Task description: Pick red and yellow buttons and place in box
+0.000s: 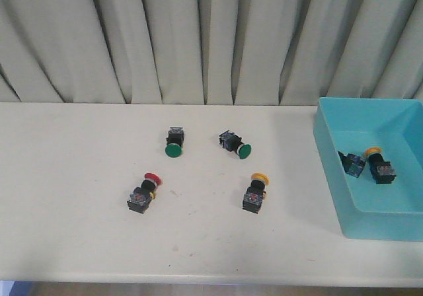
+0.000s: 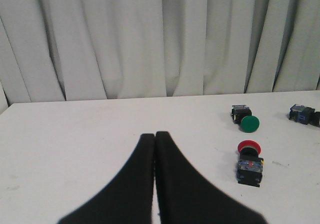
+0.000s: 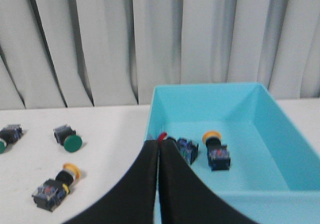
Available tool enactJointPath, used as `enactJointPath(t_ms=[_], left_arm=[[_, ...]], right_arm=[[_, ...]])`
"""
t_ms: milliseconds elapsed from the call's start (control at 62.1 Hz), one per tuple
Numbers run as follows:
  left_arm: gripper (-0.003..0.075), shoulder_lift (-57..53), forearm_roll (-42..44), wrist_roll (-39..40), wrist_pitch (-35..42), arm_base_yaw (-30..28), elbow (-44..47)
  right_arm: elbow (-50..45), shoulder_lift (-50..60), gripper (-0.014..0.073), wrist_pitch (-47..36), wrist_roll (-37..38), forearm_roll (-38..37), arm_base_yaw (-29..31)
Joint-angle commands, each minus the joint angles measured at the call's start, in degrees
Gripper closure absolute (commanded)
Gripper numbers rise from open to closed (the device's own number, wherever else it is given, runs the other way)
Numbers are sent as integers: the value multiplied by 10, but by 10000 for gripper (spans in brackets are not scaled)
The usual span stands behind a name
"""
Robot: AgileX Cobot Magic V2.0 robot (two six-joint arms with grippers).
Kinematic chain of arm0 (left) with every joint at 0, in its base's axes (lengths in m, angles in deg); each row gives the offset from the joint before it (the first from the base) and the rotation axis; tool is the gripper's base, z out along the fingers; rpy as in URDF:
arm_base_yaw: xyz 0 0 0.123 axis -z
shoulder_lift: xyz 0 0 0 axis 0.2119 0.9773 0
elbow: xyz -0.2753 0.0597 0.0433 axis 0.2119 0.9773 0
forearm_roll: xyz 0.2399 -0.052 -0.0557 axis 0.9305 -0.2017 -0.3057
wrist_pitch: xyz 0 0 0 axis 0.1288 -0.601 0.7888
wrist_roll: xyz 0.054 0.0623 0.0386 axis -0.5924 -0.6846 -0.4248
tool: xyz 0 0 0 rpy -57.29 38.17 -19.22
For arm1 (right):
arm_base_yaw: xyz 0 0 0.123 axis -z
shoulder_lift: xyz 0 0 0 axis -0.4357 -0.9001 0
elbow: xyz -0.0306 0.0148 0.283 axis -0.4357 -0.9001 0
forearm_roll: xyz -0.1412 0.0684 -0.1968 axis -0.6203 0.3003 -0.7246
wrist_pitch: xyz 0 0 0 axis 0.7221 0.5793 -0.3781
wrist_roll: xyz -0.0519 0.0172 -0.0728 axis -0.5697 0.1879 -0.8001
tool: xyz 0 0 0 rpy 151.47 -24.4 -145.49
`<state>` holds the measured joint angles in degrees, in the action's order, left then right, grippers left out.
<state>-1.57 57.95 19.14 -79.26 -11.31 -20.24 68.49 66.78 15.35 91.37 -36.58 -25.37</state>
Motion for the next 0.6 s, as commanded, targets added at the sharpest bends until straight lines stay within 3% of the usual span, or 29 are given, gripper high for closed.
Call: enactJointPath(t_ms=[0,242,580], left_arm=[[728,-8,-4,5,43,1,27],[728,-8,-4,5,43,1,27],[728,-8,-4,5,43,1,27]], right_arm=[[-19,34,596,-43,7,-7,-1],[-73,92,596,-59,9,-7,-1],[-74,97,596,-58,-4,-23,0]])
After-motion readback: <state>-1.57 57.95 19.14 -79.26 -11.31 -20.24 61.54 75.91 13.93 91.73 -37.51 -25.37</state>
